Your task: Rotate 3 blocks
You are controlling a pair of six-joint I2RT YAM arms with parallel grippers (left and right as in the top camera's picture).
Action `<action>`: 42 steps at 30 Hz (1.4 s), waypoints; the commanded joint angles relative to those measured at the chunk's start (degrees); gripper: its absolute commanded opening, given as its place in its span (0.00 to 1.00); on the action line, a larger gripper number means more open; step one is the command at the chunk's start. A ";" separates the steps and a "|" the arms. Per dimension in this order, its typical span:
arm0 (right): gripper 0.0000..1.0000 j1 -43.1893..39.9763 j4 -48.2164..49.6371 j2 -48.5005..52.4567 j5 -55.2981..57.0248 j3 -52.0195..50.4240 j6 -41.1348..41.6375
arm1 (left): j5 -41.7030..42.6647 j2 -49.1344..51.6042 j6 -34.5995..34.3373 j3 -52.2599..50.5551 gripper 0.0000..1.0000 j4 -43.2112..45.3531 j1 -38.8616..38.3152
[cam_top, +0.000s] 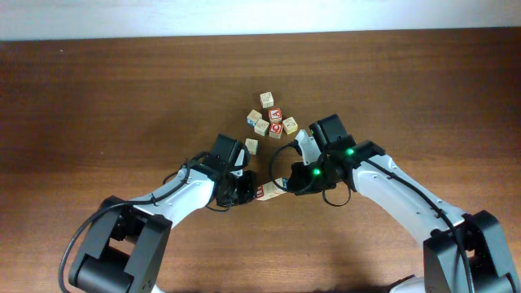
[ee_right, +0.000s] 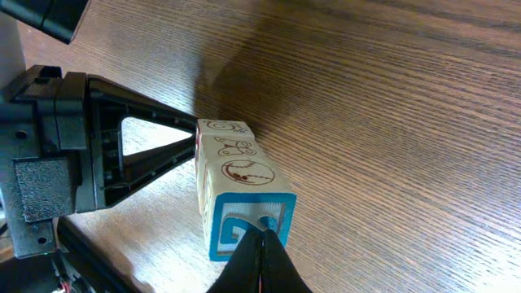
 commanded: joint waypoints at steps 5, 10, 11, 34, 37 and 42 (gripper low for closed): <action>0.04 4.52 1.86 0.26 -3.39 0.44 1.70 | 7.37 -0.15 -0.17 0.76 0.00 1.60 -1.38; 0.04 5.51 2.97 0.28 -2.21 0.42 3.30 | 7.54 -0.15 -0.17 0.76 0.00 1.62 -1.38; 0.04 6.01 2.97 0.28 -1.33 0.42 3.43 | 7.52 -0.15 -0.17 0.76 0.00 1.62 -1.38; 0.84 0.96 -33.86 -11.21 23.47 40.89 -2.01 | -14.93 -33.24 15.02 10.80 0.55 -13.64 14.08; 0.99 0.96 -44.85 -24.37 32.68 44.52 2.27 | -23.58 -46.88 14.99 10.80 0.99 -16.68 14.25; 0.99 0.96 -48.78 -44.22 37.13 44.50 2.73 | -23.56 -48.83 14.97 10.73 0.99 -25.07 14.25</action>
